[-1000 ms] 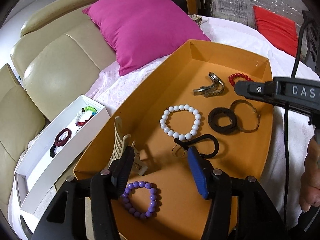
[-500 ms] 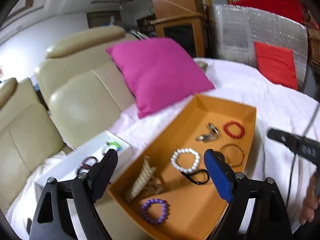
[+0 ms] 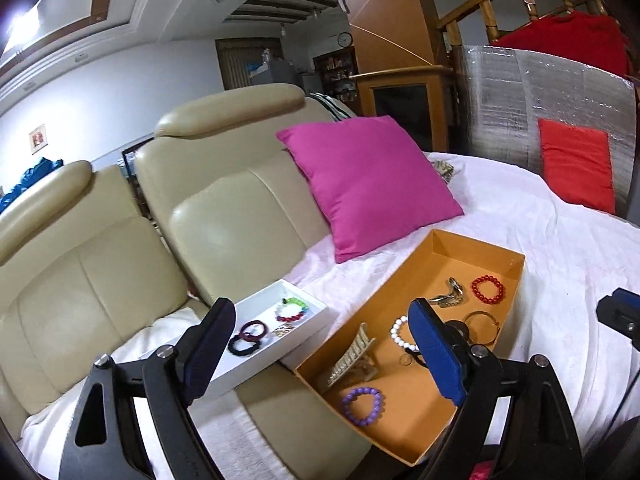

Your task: Organize jewelry

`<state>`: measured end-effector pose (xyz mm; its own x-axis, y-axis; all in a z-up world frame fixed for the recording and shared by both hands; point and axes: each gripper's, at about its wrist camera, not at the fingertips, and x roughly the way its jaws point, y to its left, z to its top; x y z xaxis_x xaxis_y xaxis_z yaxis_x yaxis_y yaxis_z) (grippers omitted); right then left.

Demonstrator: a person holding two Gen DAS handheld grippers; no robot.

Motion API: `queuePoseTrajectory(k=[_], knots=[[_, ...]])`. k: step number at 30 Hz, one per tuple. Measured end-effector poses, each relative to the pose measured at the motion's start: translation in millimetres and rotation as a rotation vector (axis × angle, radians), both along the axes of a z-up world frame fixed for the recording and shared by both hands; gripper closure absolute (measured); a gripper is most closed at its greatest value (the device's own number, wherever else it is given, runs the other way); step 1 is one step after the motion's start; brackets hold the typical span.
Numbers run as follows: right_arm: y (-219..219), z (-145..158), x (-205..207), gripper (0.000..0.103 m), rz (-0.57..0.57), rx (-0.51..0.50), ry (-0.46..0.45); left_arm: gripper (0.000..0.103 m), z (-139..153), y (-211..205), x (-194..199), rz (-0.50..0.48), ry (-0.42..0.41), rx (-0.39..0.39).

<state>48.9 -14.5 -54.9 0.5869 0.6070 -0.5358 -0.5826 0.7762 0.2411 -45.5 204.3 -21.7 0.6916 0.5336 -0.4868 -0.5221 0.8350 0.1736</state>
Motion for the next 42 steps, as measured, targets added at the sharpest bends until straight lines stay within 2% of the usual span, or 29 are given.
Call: queuePoseTrajectory(k=[4, 15, 20, 24, 42], knots=[[-3.1, 20.5, -22.2, 0.048, 0.007, 0.01, -0.02, 0.015, 15.1, -6.9, -13.3, 0.004, -0.016, 0.006], [-14.7, 52.3, -71.5, 0.045, 0.017, 0.063, -0.03, 0.014, 55.6, -38.5, -54.3, -0.009, -0.075, 0.064], [-17.2, 63.1, -93.3, 0.041, 0.013, 0.045, -0.059, 0.009, 68.6, -51.9, -72.8, -0.004, -0.107, 0.096], [-16.8, 67.5, -100.9, 0.041, 0.003, 0.036, -0.063, 0.007, 73.5, -58.8, -82.0, -0.004, -0.121, 0.105], [-15.4, 71.1, -109.0, 0.041, -0.052, 0.017, -0.063, 0.005, 75.2, -59.6, -95.1, -0.036, -0.14, 0.057]])
